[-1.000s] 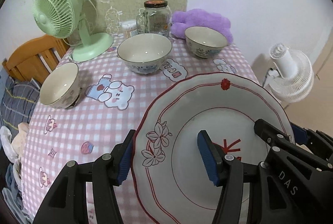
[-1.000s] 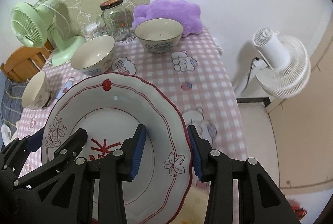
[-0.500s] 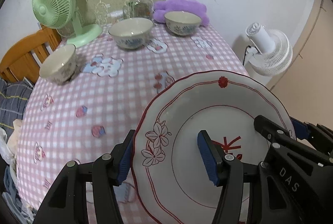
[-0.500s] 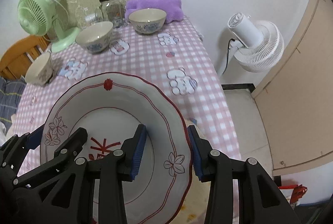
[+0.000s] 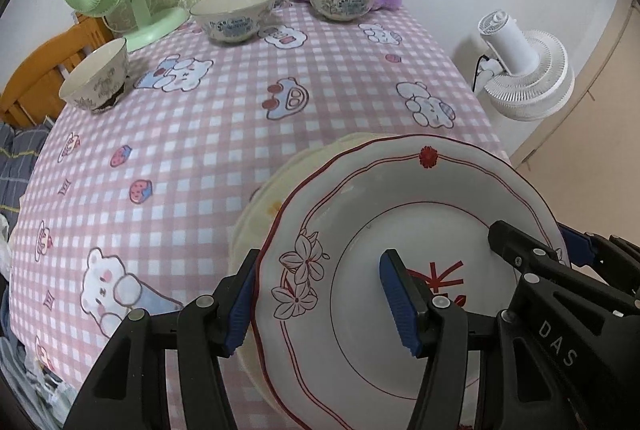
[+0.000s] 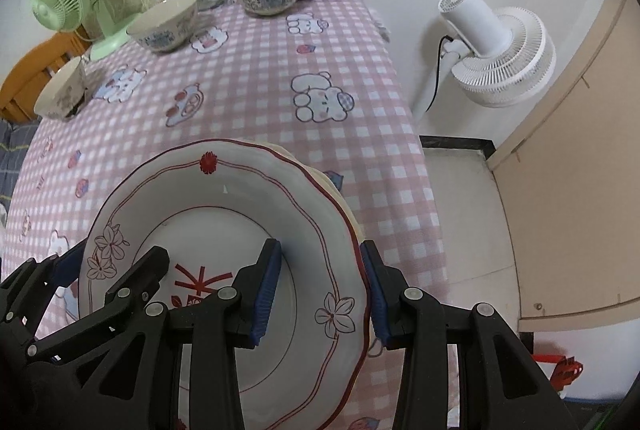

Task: Organize plates and bowls
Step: 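Carry the red-trimmed plate with both tools and lower it onto the yellow-flower plates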

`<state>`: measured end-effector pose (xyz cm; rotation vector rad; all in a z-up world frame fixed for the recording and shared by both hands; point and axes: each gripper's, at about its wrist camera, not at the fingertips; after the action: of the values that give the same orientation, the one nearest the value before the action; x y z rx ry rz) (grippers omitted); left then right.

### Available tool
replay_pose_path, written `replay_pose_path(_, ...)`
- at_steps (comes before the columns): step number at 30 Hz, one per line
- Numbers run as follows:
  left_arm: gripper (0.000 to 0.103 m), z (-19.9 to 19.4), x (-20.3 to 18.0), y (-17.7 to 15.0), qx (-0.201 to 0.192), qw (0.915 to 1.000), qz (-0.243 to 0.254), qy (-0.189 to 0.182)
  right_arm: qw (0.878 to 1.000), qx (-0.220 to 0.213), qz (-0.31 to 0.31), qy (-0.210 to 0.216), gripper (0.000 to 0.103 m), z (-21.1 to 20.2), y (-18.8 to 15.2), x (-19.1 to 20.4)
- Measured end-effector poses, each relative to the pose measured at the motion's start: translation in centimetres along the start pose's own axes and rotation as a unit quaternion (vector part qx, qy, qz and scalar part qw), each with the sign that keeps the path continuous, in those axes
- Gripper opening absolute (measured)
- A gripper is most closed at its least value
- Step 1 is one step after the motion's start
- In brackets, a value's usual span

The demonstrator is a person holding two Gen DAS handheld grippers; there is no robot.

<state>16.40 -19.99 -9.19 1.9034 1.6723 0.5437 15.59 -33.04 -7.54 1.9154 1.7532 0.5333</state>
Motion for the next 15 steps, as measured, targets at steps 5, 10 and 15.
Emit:
replay_pose_path(5,0.059,0.3,-0.9,0.0,-0.005,0.9998,0.008,0.015,1.000,0.007,-0.002,0.008,0.044,0.8,-0.1,-0.8)
replay_pose_path(10,0.059,0.6,-1.9,-0.3,-0.010,0.9984,0.030,0.047,1.000,0.018,0.002,0.019,0.043,1.6,-0.3,-1.4)
replay_pose_path(15,0.059,0.8,-2.5,-0.4,-0.016,0.9970,0.038,0.066,0.999,0.020,0.010,0.026,0.042,1.9,-0.6,-2.0)
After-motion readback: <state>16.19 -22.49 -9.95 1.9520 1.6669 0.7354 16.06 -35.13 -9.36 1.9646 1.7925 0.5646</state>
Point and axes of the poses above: each gripper's, at about its wrist camera, not at the fingertips, and z roughly the way its jaws point, x to its left, y to its top, and after that the axes turned 12 degrees about -x, right-handed
